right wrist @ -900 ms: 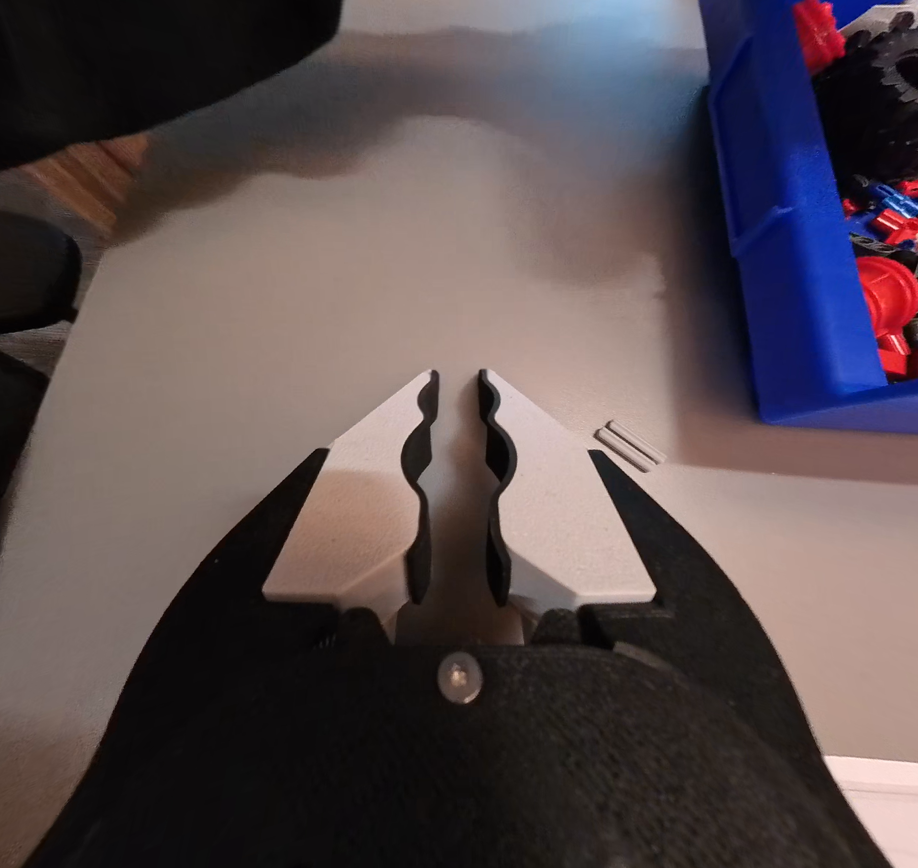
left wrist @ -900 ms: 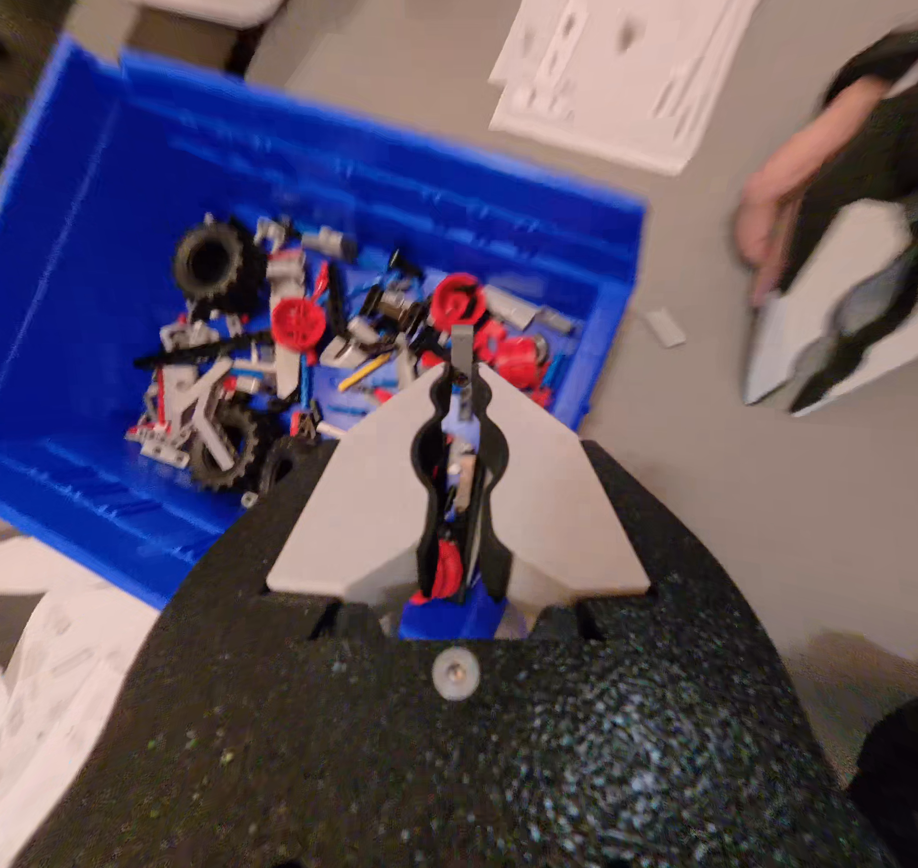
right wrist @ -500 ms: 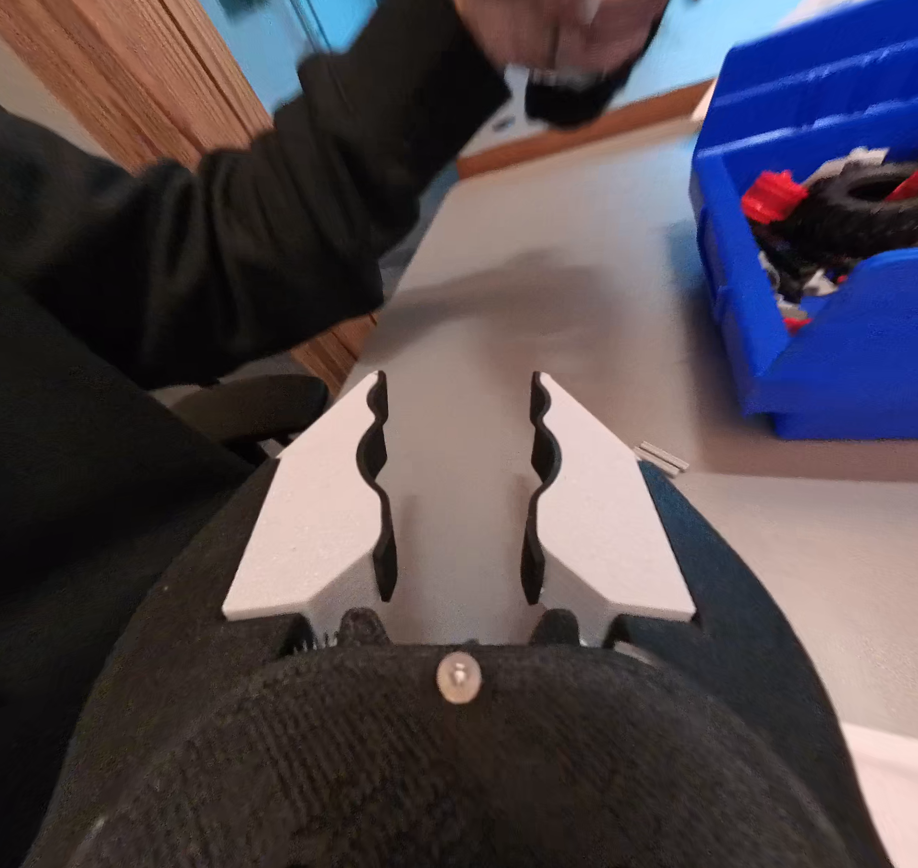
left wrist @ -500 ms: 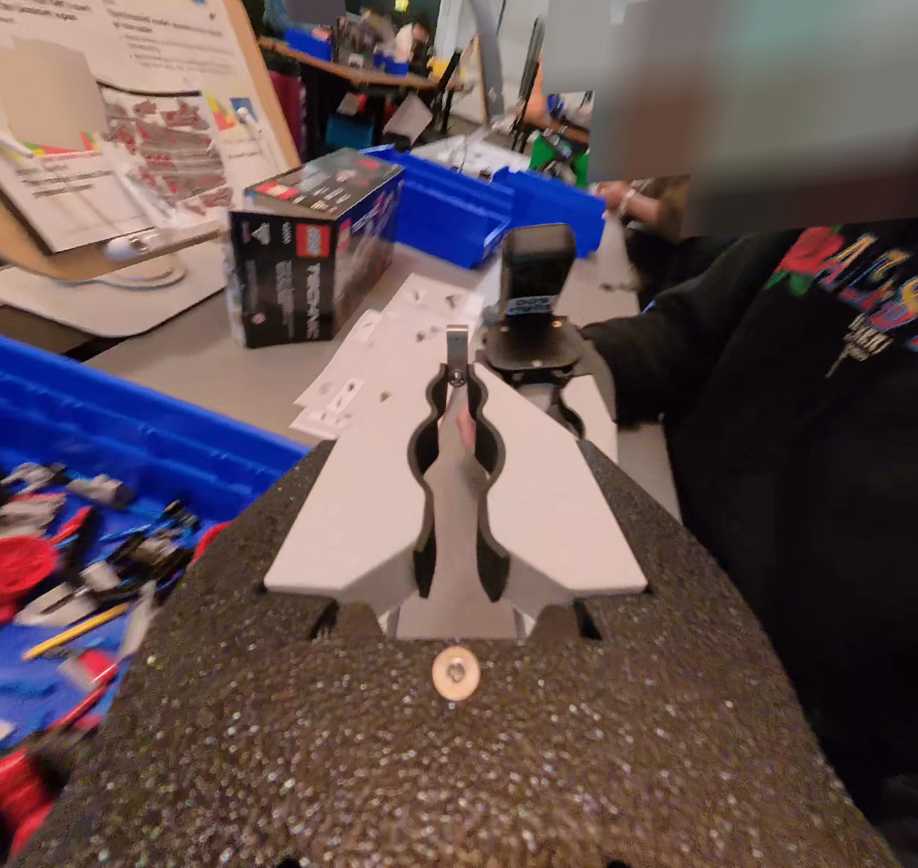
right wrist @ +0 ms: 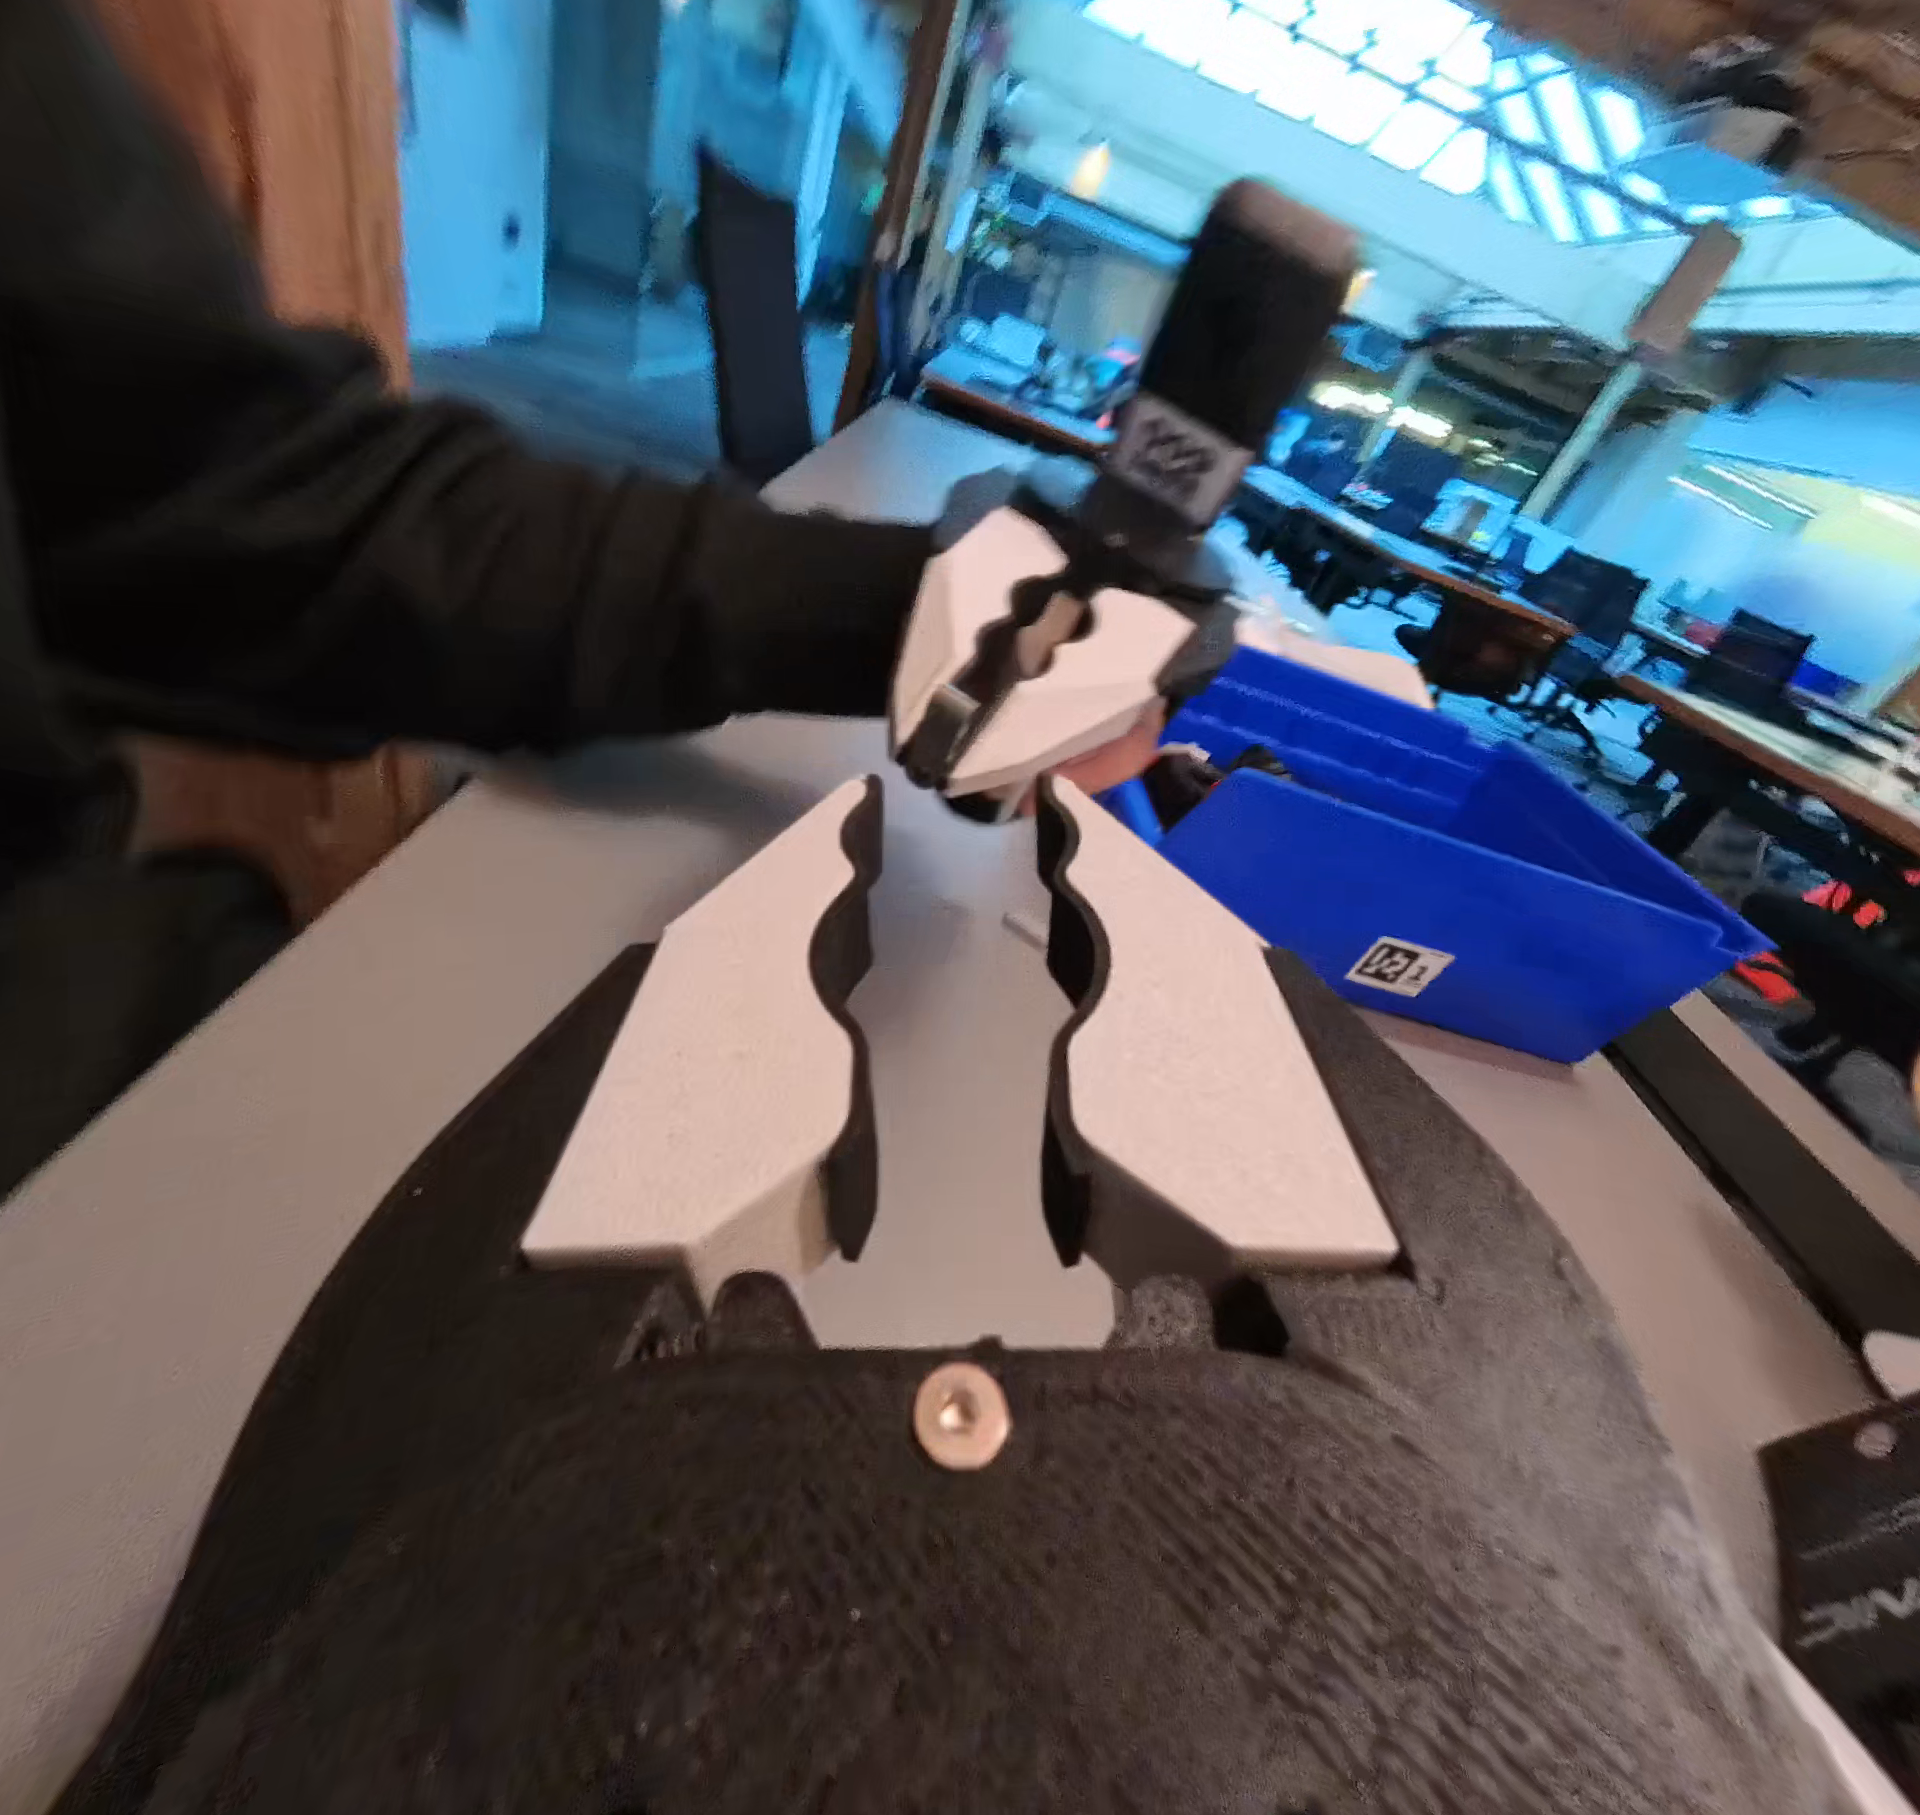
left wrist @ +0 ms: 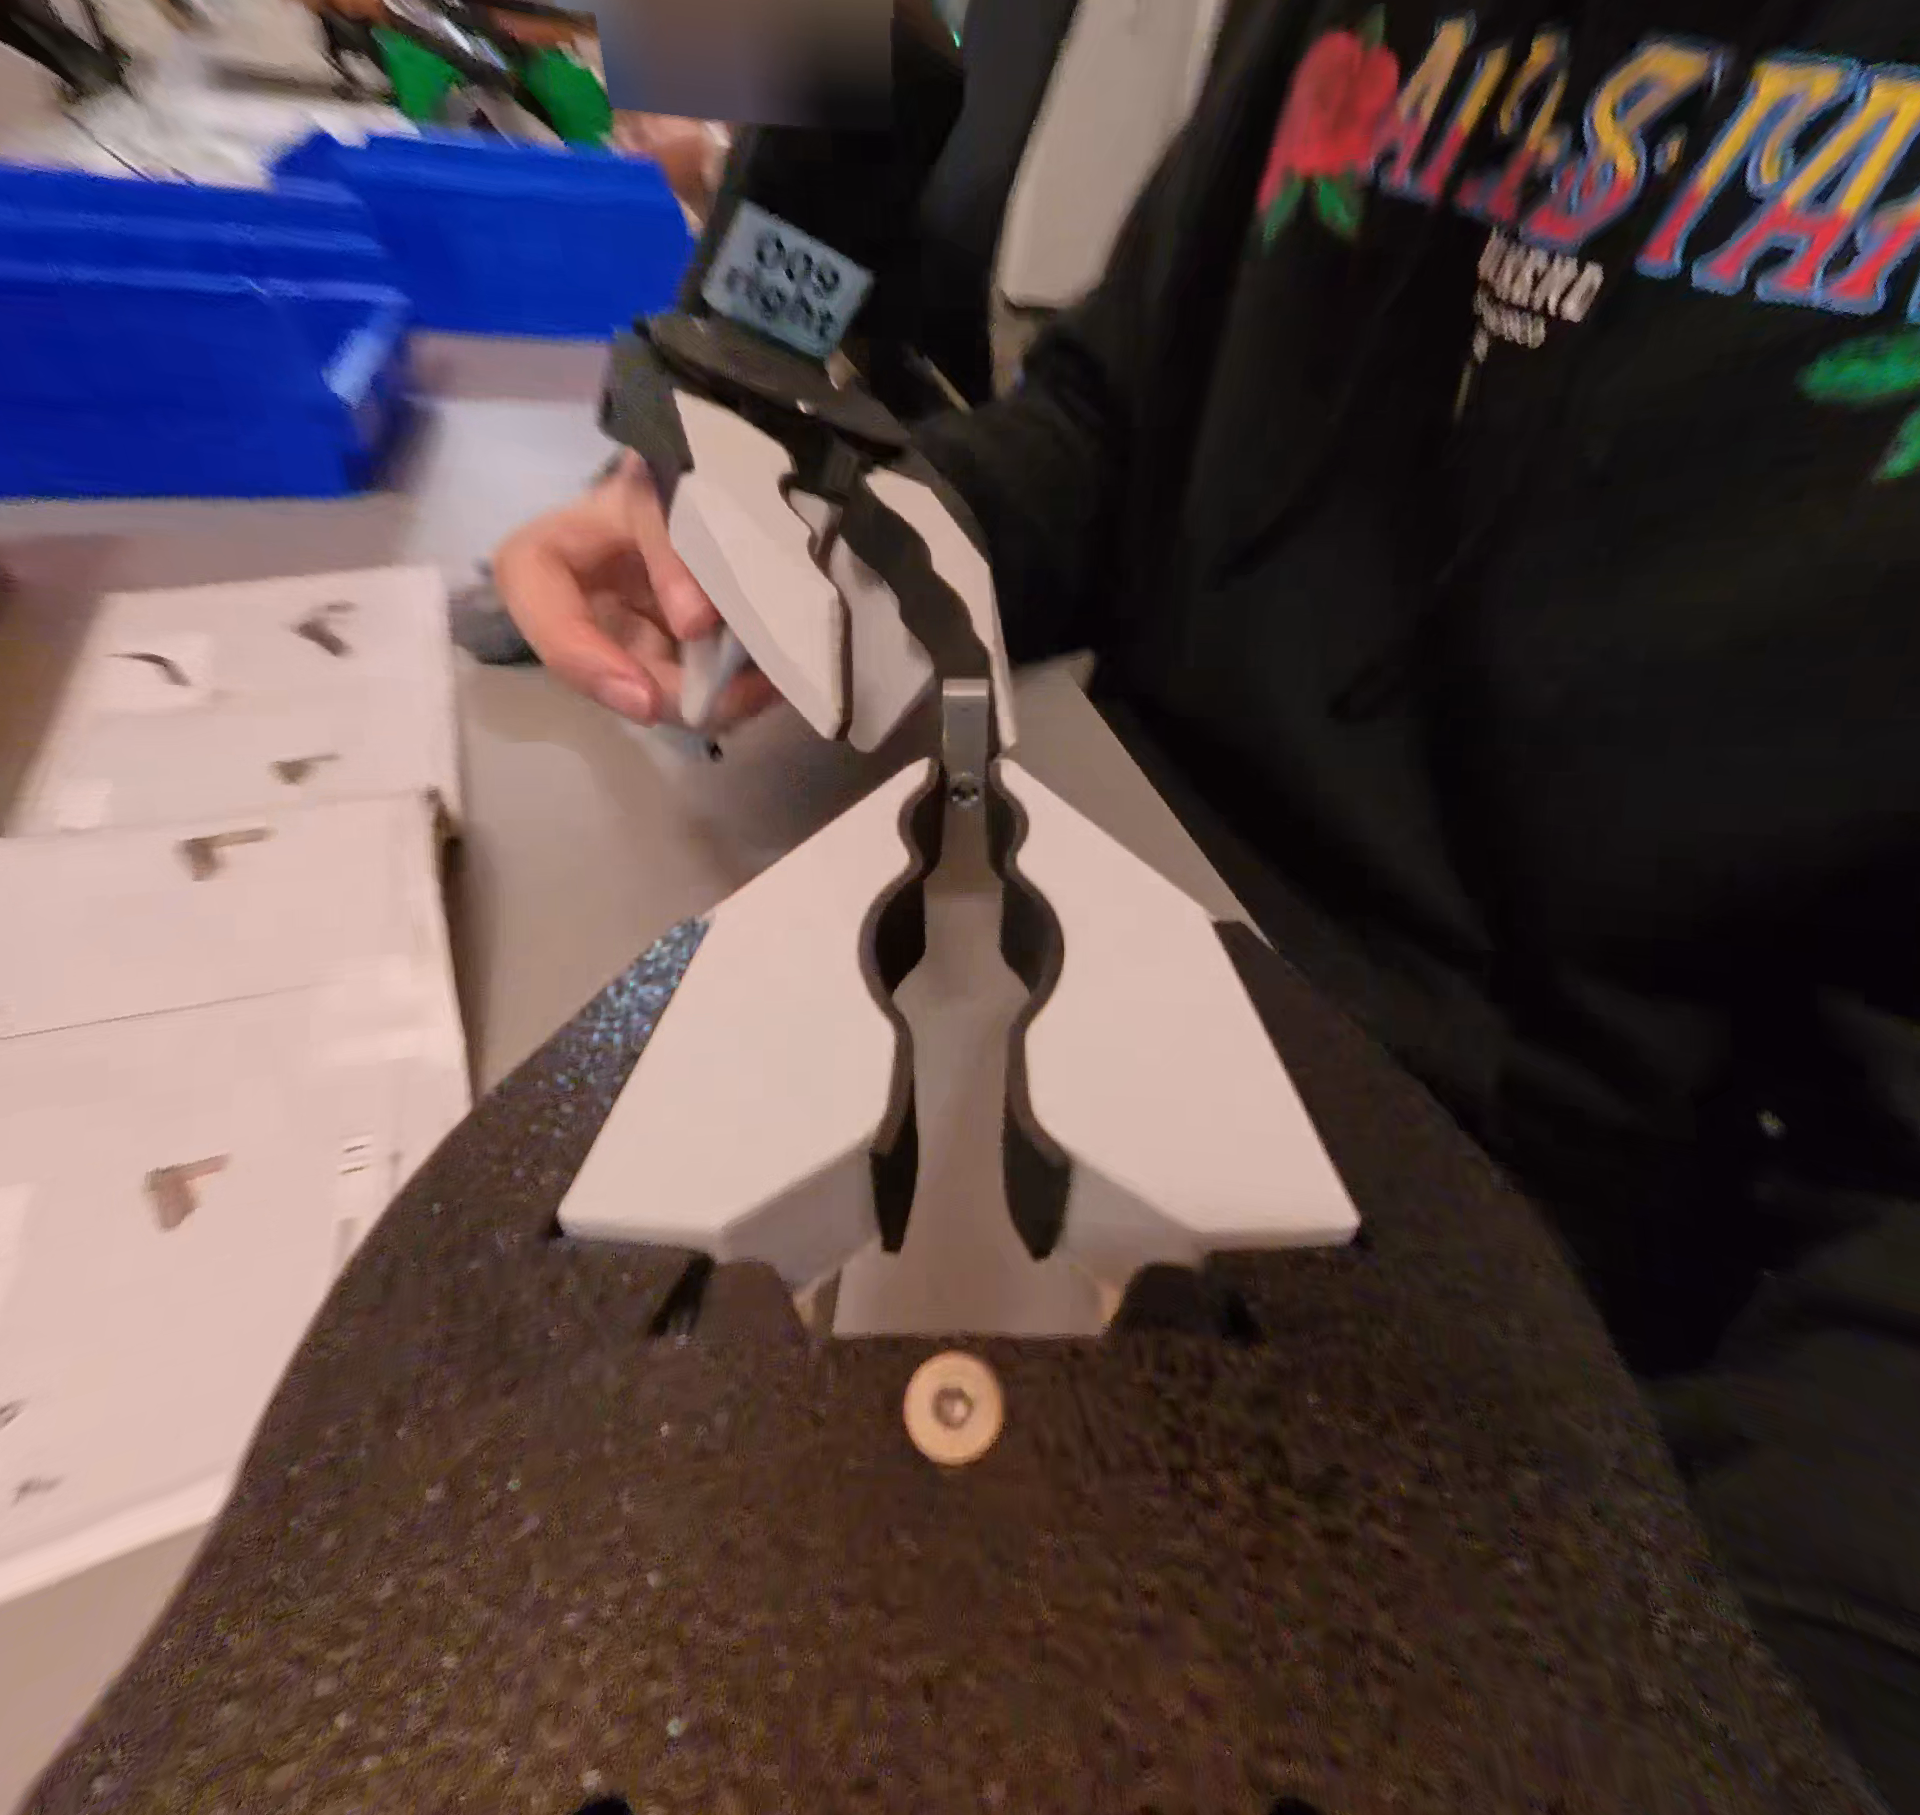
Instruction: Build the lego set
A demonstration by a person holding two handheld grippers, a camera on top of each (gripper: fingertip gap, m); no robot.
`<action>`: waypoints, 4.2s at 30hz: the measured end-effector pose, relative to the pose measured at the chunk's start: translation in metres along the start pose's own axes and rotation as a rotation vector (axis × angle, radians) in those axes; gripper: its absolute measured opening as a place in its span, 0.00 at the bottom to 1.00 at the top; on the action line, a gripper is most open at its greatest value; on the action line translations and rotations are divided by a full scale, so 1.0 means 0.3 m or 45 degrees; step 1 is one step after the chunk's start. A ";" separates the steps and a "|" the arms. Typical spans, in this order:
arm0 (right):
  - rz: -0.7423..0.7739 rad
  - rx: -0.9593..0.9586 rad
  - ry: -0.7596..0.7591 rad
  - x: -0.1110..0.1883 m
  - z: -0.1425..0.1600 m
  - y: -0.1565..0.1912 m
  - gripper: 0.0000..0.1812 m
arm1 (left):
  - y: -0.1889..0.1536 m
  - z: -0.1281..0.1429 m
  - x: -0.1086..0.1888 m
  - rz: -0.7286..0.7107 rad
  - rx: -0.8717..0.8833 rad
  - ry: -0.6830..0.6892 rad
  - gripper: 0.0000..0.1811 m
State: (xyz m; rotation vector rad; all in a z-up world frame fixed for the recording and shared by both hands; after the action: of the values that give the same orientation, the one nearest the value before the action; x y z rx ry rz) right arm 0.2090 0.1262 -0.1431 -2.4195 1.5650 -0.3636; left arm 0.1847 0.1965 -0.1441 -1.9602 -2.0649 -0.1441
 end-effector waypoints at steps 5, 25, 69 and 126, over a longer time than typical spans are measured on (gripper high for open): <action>-0.076 0.207 0.136 0.032 0.068 0.090 0.22 | 0.011 0.078 -0.106 0.149 0.039 0.283 0.03; 0.349 0.512 0.410 -0.060 0.125 0.009 0.00 | 0.111 0.133 -0.003 -0.368 0.072 0.291 0.07; 0.478 0.498 0.621 -0.080 0.194 0.148 0.00 | 0.191 0.321 -0.109 -1.028 0.436 0.718 0.12; 0.346 0.354 0.889 -0.119 0.315 0.136 0.00 | 0.037 0.436 0.300 -1.356 0.748 0.721 0.05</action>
State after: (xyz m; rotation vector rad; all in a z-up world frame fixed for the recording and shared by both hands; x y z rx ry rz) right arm 0.1915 0.1484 -0.2484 -1.9214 1.8990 -1.3738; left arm 0.1746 0.3188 -0.2454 -0.3113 -2.1463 -0.2312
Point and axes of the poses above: each gripper's, where its closed fingertips meet, x back along the fingers, z out of its underside, y = z × x across the jaws, the point moved 4 cm from there along x, back along the fingers, and after that the axes turned 4 degrees about y, right-handed, at the moved point
